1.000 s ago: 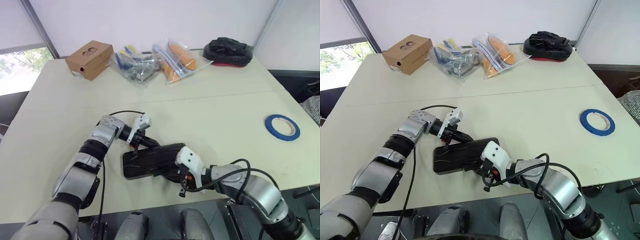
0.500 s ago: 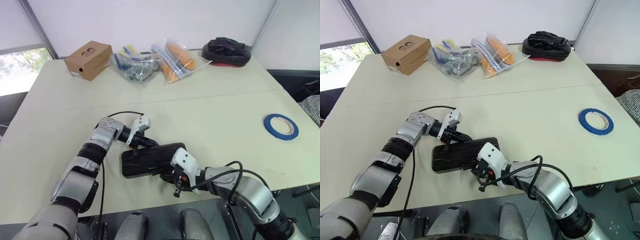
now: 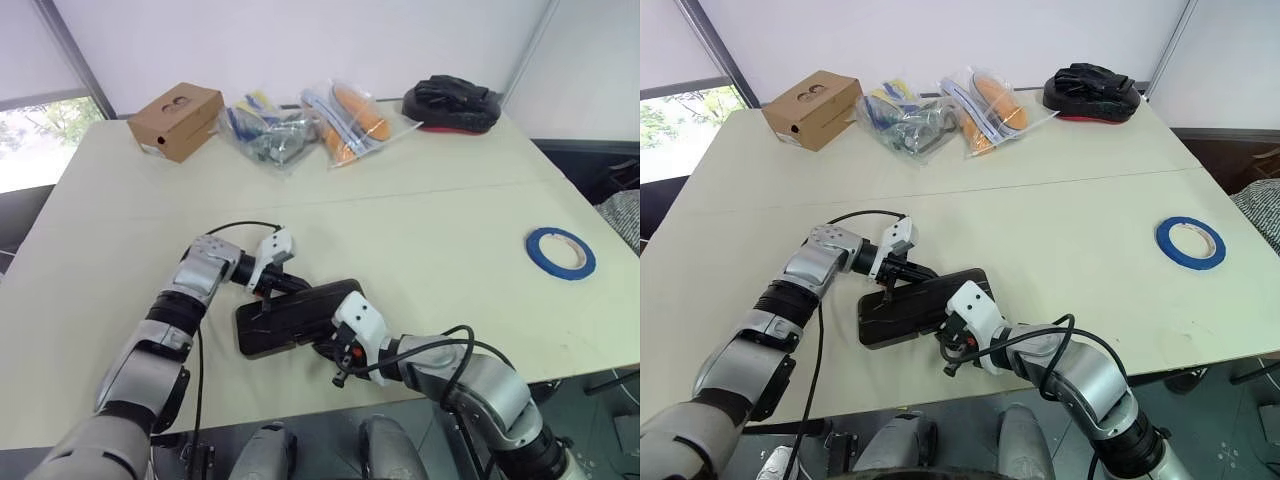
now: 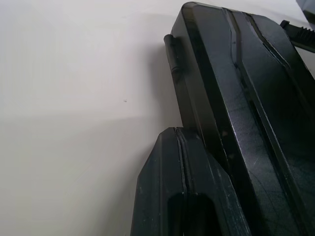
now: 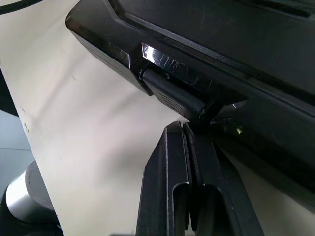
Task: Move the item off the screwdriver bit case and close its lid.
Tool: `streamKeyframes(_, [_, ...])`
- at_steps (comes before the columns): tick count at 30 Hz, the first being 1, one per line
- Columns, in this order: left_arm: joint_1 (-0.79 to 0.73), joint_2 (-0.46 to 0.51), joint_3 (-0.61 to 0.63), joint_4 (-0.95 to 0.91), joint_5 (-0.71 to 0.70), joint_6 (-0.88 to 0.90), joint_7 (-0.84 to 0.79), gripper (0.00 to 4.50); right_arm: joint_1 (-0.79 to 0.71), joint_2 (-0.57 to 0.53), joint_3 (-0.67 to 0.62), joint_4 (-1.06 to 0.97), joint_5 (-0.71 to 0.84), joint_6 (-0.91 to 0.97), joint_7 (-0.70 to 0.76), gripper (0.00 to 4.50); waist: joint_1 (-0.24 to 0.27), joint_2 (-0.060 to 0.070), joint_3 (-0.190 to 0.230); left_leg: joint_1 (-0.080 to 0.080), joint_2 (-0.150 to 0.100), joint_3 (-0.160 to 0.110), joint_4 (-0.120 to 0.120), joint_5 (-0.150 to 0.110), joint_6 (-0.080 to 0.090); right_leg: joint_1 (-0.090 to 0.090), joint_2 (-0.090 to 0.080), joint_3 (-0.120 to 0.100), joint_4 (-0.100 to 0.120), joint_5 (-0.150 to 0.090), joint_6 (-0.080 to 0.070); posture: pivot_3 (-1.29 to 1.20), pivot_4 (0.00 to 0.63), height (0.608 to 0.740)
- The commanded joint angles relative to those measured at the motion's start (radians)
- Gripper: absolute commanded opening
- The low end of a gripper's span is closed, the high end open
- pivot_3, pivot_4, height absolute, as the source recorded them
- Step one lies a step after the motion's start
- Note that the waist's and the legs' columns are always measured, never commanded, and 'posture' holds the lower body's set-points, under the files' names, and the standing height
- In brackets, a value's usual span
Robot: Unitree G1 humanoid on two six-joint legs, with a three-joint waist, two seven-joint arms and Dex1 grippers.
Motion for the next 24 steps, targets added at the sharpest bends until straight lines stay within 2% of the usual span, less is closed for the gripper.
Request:
streamKeyframes(1, [0.001,-0.041,-0.034,0.036,0.000,-0.012,-0.031,0.00,-0.026,-0.038,-0.090,-0.054,-0.027,0.008,-0.036,0.06,0.002,0.000,0.000,0.000,0.000,0.000,0.000,0.000,0.000,0.000,0.000,0.000,0.000,0.000,0.000,0.00,0.150,0.740])
streamKeyframes(8, [-0.059,-0.031,0.064,0.087,-0.042,-0.007,0.018,0.00,0.049,-0.176,-0.141,-0.190,0.030,0.038,0.035,0.06,0.020,0.000,0.001,-0.001,-0.001,0.000,0.001,-0.001,0.001,0.001,-0.001,0.000,-0.001,0.000,0.000,0.00,0.150,0.740])
streamKeyframes(12, [-0.053,0.005,0.128,0.033,-0.084,0.016,0.041,0.00,0.117,-0.288,-0.233,-0.287,0.071,0.036,0.097,0.06,0.019,-0.001,0.001,-0.002,-0.001,0.000,0.001,-0.001,0.001,-0.001,0.000,0.000,-0.001,0.000,0.000,0.00,0.150,0.740])
streamKeyframes(16, [-0.015,0.056,0.187,-0.107,-0.141,0.081,0.069,0.00,0.169,-0.393,-0.410,-0.337,0.125,0.033,0.170,0.06,0.018,-0.002,0.003,-0.002,0.000,0.000,0.000,-0.001,0.002,-0.001,0.000,0.000,-0.001,0.000,0.000,0.00,0.150,0.740])
streamKeyframes(20, [0.037,0.118,0.252,-0.300,-0.231,0.216,0.096,0.00,0.157,-0.482,-0.599,-0.334,0.184,0.025,0.251,0.06,0.020,-0.002,0.004,-0.002,0.000,0.000,0.000,-0.001,0.002,0.000,0.000,0.000,-0.001,0.000,0.000,0.00,0.150,0.740])
streamKeyframes(24, [0.109,0.186,0.303,-0.458,-0.297,0.283,0.110,0.00,0.141,-0.566,-0.697,-0.299,0.210,-0.006,0.323,0.06,0.021,-0.002,0.006,-0.002,0.000,0.000,0.000,-0.001,0.002,0.000,0.000,0.000,-0.001,0.000,0.000,0.00,0.150,0.740])
